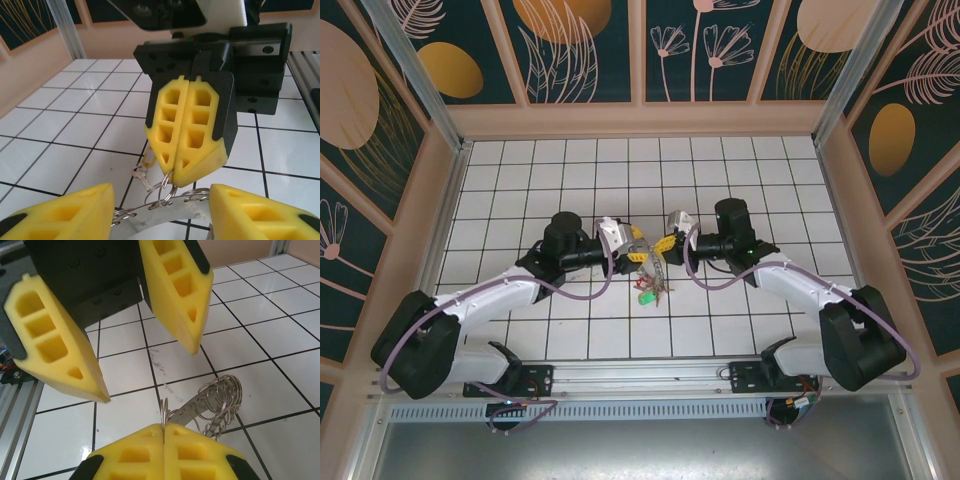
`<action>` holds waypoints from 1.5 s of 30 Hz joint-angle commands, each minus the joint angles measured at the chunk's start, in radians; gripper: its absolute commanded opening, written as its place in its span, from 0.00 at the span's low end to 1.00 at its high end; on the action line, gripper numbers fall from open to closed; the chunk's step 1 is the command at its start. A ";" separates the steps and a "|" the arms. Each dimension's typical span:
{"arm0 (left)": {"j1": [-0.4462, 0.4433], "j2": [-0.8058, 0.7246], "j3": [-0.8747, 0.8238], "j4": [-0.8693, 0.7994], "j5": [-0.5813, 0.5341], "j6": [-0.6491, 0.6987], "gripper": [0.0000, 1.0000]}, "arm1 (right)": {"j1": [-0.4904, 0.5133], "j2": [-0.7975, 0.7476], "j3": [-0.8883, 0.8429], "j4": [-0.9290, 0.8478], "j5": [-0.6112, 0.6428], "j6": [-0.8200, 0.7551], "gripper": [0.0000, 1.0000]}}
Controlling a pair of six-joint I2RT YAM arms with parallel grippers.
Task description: Put the keys on the keyring
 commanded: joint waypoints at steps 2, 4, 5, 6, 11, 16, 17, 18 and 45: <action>0.004 0.066 0.003 0.070 0.038 -0.020 0.52 | -0.006 0.031 0.014 0.089 -0.051 0.008 0.00; 0.004 0.101 0.011 0.068 0.027 -0.017 0.52 | -0.006 0.056 0.020 0.088 -0.009 0.017 0.00; 0.005 0.117 0.014 0.070 0.017 -0.016 0.51 | -0.007 0.073 0.024 0.076 0.022 0.016 0.00; 0.005 0.128 0.014 0.075 0.010 -0.013 0.51 | -0.007 0.086 0.027 0.057 0.052 0.005 0.00; 0.029 0.169 0.025 0.035 -0.182 0.052 0.50 | -0.001 0.122 -0.016 0.060 0.195 -0.038 0.00; 0.139 0.199 0.056 0.074 -0.128 -0.007 0.54 | -0.006 0.214 0.053 0.048 0.305 0.101 0.00; 0.144 0.218 0.081 0.045 -0.123 0.002 0.53 | -0.003 0.256 0.097 -0.021 0.329 0.109 0.00; 0.146 0.244 0.107 0.012 -0.110 0.011 0.51 | 0.004 0.305 0.144 -0.090 0.381 0.126 0.00; 0.176 0.454 0.181 -0.205 -0.364 -0.344 0.32 | 0.123 0.443 -0.096 0.513 0.326 0.503 0.00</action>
